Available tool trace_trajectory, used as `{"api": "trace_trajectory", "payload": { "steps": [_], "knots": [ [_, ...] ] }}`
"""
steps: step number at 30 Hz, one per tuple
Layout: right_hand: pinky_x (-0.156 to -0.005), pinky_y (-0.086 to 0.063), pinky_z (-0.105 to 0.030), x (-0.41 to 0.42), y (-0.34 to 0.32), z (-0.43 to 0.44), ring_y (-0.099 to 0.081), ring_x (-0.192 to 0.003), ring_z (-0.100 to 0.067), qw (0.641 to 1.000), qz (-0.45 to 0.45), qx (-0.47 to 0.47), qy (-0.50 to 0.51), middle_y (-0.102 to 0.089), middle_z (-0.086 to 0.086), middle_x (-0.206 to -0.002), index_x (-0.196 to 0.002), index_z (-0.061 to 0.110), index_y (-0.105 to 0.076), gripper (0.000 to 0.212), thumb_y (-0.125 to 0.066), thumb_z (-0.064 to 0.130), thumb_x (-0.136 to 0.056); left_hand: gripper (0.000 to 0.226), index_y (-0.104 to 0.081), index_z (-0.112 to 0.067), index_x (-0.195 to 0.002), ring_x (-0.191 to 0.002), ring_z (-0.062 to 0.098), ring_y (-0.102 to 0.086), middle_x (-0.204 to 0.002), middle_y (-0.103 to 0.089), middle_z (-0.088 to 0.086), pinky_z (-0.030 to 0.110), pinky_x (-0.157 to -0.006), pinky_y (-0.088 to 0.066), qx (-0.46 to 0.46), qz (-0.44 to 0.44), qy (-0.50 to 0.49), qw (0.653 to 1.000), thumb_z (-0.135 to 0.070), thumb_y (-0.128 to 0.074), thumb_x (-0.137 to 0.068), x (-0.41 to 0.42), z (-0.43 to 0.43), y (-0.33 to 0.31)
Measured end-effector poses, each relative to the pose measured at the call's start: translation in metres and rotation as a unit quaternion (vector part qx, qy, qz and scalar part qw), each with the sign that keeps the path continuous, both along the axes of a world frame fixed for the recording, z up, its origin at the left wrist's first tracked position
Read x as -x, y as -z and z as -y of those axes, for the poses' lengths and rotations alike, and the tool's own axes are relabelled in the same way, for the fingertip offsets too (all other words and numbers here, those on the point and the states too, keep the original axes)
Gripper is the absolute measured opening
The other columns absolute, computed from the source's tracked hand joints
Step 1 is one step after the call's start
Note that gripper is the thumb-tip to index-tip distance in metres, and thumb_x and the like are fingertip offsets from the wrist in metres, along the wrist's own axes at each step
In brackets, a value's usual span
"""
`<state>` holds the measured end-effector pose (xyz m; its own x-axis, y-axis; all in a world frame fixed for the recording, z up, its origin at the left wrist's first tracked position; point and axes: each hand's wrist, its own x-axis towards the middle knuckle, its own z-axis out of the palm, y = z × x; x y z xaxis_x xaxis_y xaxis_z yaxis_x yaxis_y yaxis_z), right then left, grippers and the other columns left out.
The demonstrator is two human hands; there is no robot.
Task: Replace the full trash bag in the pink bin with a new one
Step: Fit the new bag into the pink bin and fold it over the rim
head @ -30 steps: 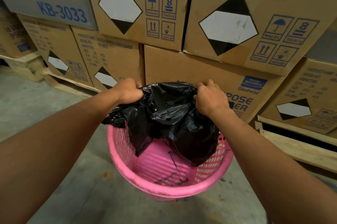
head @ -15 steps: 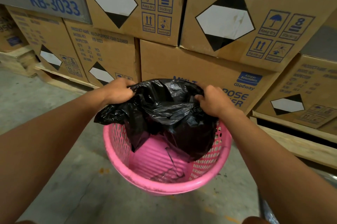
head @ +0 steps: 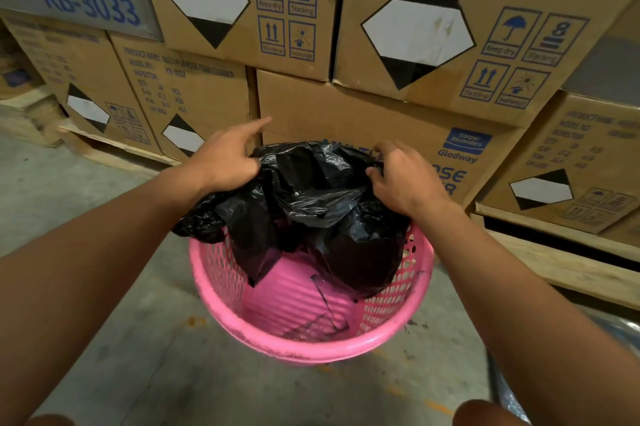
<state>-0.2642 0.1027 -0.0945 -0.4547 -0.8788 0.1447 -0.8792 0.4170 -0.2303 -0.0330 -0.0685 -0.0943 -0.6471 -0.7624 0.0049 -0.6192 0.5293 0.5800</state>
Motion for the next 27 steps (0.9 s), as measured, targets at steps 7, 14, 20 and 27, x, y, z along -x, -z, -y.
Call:
{"api": "trace_trajectory", "payload": {
  "steps": [7,14,20,27],
  "knots": [
    [-0.108,-0.044,-0.045,0.005,0.013,0.011,-0.047,-0.137,-0.037,0.994,0.090,-0.057,-0.017,-0.053,-0.016,-0.147,-0.151,0.014,-0.042,0.052,-0.057,0.016,-0.101,0.051,-0.059,-0.042,-0.132,-0.122,0.021,-0.058,-0.131,-0.065,-0.005,0.039,-0.104,-0.046,-0.049,0.052,-0.005,0.997,-0.032,-0.049,-0.083,-0.001,0.007,0.014],
    [-0.090,-0.051,-0.046,0.000,0.009,0.020,-0.057,-0.119,-0.040,0.998,0.013,-0.069,-0.006,-0.061,-0.017,-0.125,-0.127,0.008,-0.057,0.033,-0.050,0.030,-0.104,0.060,-0.047,-0.032,-0.145,-0.132,0.025,-0.050,-0.146,-0.054,0.001,0.039,-0.107,-0.042,-0.043,0.052,-0.007,0.998,-0.021,-0.056,-0.087,0.010,0.011,0.009],
    [-0.097,-0.047,-0.045,-0.002,0.017,0.026,-0.053,-0.126,-0.038,0.996,0.059,-0.051,-0.029,-0.056,-0.016,-0.136,-0.142,0.011,-0.047,0.039,-0.049,0.024,-0.105,0.050,-0.048,-0.039,-0.143,-0.125,0.026,-0.054,-0.141,-0.057,0.005,0.029,-0.087,-0.039,0.007,0.046,0.026,0.999,-0.021,-0.050,-0.096,0.027,0.006,0.021],
    [-0.101,-0.046,-0.046,0.003,0.012,0.035,-0.053,-0.127,-0.037,0.986,0.127,-0.108,0.015,-0.056,-0.016,-0.138,-0.139,0.014,-0.044,0.049,-0.051,0.044,-0.102,0.052,-0.051,-0.030,-0.140,-0.119,0.027,-0.058,-0.132,-0.063,0.006,0.030,-0.090,-0.042,-0.002,0.069,0.022,0.997,-0.025,-0.062,-0.089,0.026,0.007,0.020]
  ]
}}
